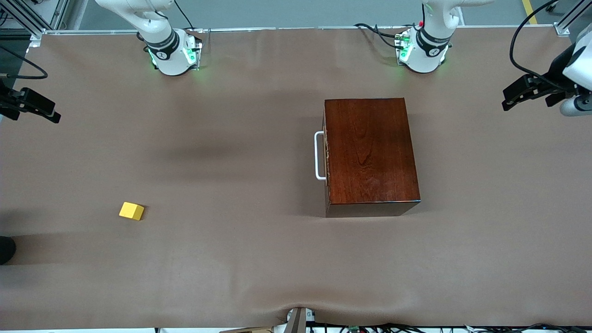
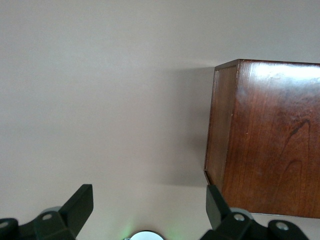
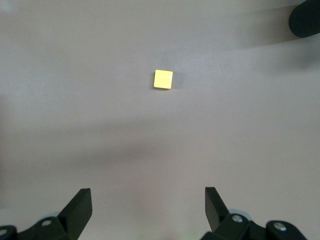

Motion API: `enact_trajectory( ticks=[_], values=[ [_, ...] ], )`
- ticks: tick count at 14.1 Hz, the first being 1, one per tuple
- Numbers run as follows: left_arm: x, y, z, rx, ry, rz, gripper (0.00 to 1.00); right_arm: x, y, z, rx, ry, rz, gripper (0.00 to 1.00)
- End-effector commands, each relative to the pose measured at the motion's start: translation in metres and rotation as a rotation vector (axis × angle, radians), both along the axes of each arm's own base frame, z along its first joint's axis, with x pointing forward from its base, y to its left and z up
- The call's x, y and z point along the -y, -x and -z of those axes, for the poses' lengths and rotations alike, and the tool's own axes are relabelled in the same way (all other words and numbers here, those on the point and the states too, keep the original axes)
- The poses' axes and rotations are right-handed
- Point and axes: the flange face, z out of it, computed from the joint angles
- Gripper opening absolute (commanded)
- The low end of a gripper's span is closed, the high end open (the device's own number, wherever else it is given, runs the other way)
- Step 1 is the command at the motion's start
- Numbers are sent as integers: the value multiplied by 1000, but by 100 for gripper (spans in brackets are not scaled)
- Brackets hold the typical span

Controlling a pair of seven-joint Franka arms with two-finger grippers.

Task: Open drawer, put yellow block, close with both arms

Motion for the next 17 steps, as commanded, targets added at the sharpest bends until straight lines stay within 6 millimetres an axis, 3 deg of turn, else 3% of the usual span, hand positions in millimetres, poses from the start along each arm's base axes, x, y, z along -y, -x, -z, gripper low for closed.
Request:
enact_trajectory(
  ticks=[1, 4, 6, 7, 10, 13, 15, 17],
  values=[
    [-3, 0, -6, -4, -15, 16, 100, 1, -1, -2, 7, 4, 12, 100],
    [1, 0, -6, -4, -16, 25, 100, 2, -1, -2, 6, 4, 15, 100],
    [14, -2, -4, -6, -8, 46, 100, 4, -1, -2, 6, 4, 18, 100],
    [32, -6, -1, -9, -5, 78, 100, 3, -1, -2, 6, 4, 16, 100],
    [100, -27, 13, -18, 8, 177, 100, 2, -1, -2, 6, 4, 15, 100],
    [187, -34, 37, -29, 14, 62, 100, 2, -1, -2, 8, 4, 13, 100],
    [250, -40, 72, -34, 16, 19, 100, 2, -1, -2, 8, 4, 15, 100],
    [295, -45, 102, -21, 32, 35, 100, 3, -1, -2, 8, 4, 16, 100]
  ],
)
